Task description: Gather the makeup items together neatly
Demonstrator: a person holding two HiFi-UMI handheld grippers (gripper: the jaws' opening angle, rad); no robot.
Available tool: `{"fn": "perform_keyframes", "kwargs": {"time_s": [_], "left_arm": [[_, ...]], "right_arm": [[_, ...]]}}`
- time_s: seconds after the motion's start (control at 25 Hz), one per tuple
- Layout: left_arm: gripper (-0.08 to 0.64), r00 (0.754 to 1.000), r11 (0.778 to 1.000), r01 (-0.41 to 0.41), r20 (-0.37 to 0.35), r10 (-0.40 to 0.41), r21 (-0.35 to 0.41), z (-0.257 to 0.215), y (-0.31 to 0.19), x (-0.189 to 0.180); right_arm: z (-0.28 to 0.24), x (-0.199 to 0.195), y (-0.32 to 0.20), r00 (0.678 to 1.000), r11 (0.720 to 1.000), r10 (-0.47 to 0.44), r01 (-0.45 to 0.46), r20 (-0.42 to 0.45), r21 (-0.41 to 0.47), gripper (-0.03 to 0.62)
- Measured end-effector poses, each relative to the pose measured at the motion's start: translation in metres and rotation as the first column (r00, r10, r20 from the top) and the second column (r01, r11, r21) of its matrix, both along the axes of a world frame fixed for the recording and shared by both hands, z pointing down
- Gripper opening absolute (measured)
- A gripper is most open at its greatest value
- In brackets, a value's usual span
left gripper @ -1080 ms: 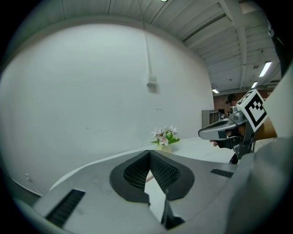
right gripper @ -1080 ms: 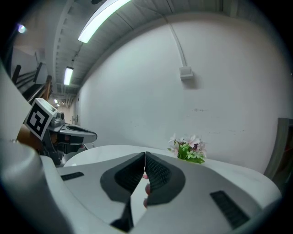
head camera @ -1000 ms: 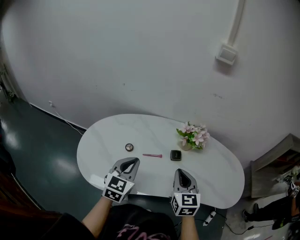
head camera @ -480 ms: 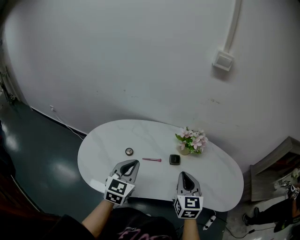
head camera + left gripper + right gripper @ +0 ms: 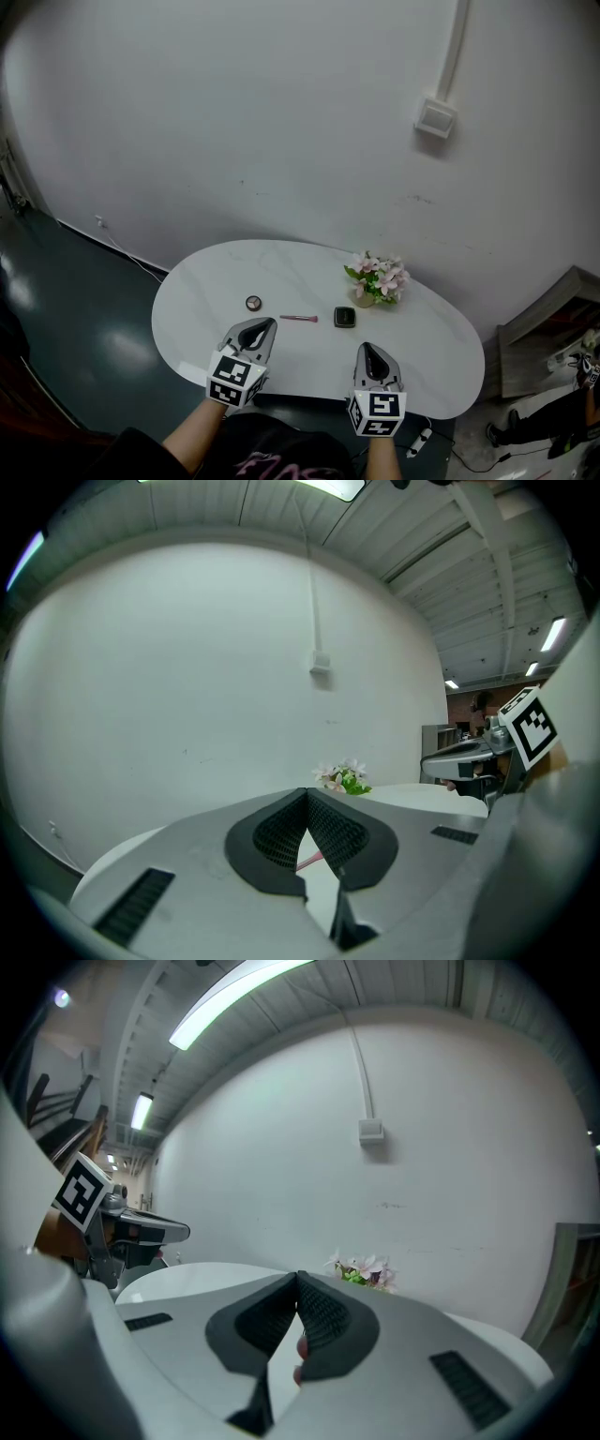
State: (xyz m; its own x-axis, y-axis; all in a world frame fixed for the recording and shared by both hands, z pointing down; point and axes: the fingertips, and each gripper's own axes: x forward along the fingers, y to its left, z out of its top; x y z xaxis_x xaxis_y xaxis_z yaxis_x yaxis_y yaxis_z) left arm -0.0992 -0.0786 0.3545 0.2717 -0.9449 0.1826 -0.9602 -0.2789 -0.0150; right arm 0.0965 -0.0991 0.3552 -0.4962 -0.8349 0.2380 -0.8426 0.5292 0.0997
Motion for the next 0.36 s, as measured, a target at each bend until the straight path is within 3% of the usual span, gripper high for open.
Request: {"fn": "perform_keyframes", "kwargs": {"time_s": [0.36], "left_arm": [[0.011, 1.000, 1.000, -0.002, 0.009, 0.002, -0.001, -0.0009, -0.0057, 0.0025]], "right_arm": [[0.0005, -0.0006, -0.0055, 1.000, 1.000, -0.006, 0.006, 0.002, -0.003, 0.063]]}}
